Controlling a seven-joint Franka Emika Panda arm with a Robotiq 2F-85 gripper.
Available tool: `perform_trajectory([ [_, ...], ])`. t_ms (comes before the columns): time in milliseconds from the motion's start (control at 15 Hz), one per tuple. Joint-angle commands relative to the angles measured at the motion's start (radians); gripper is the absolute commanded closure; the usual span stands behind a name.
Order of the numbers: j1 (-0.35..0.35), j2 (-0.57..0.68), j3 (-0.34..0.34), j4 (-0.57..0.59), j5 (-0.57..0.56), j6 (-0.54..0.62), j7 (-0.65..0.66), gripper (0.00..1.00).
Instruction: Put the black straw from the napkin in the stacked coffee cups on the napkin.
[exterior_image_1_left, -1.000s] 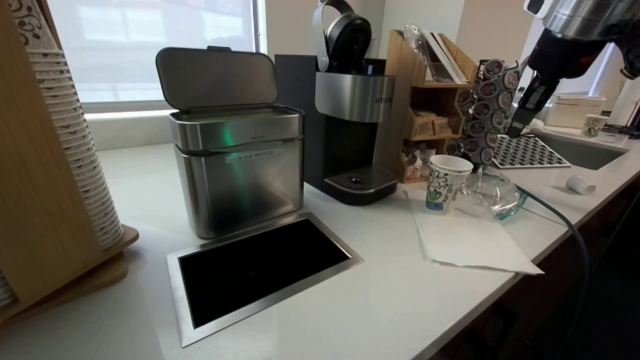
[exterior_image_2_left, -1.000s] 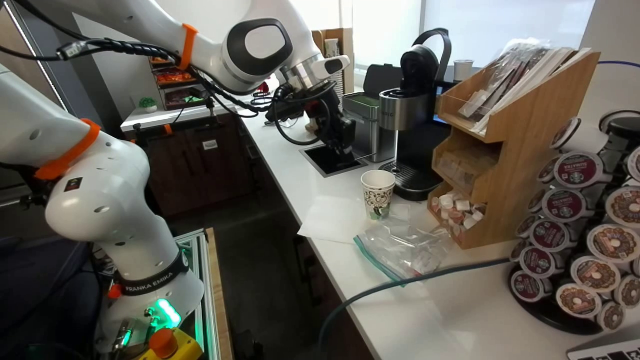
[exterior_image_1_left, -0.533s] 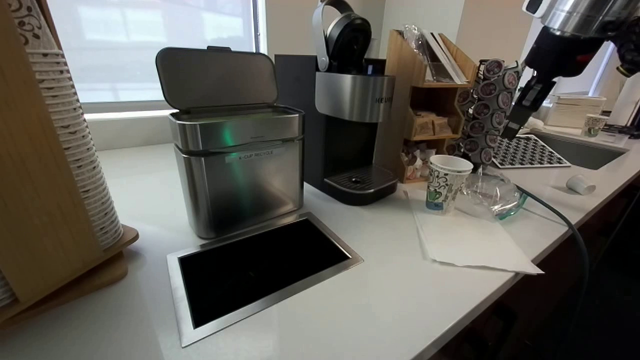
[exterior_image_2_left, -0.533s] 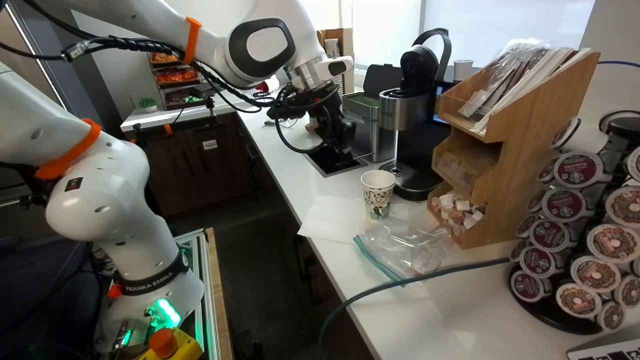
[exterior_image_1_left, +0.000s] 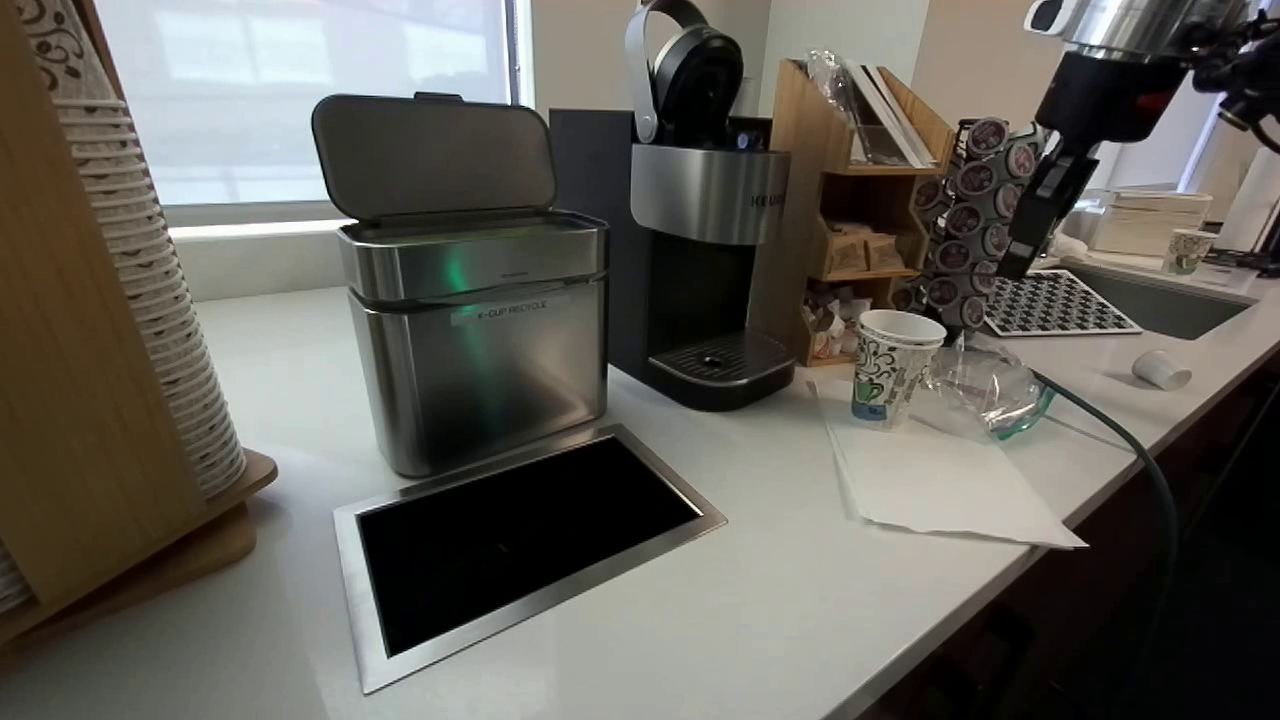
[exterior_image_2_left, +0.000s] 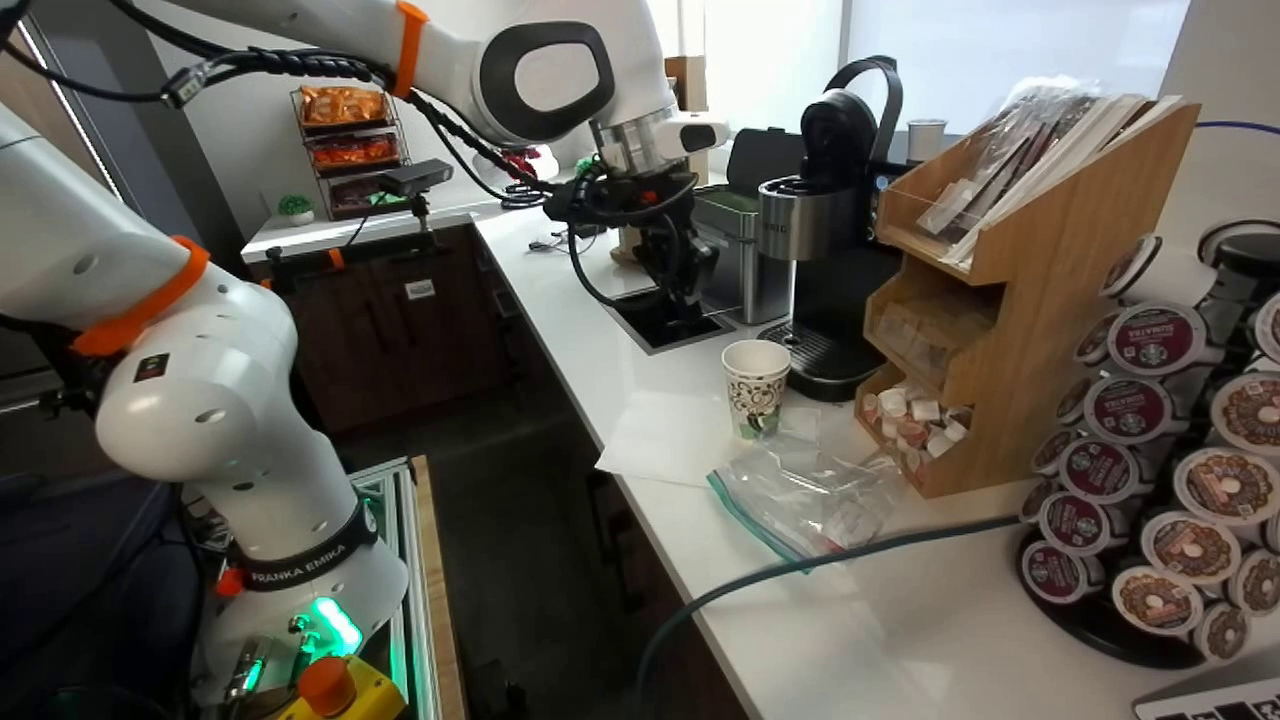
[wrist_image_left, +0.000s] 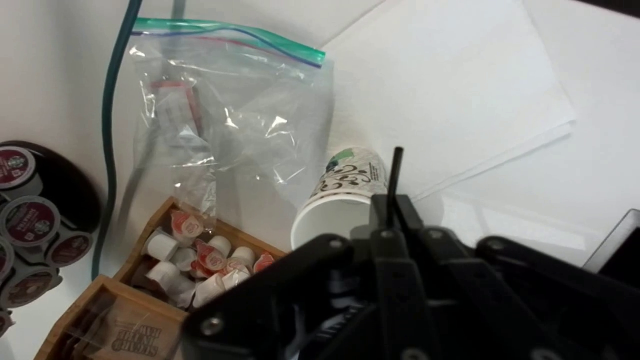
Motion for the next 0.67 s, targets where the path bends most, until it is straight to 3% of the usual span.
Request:
perform_trajectory([
  [0, -0.051, 0.017, 0.047, 0.037, -0.105, -0.075, 0.054, 0.99],
  [333, -0.113, 0.020, 0.116, 0.041, -0.421, -0.085, 0.124, 0.99],
  [600, -0.080, 0.017, 0.105, 0.031, -0.576, -0.042, 0.034, 0.99],
])
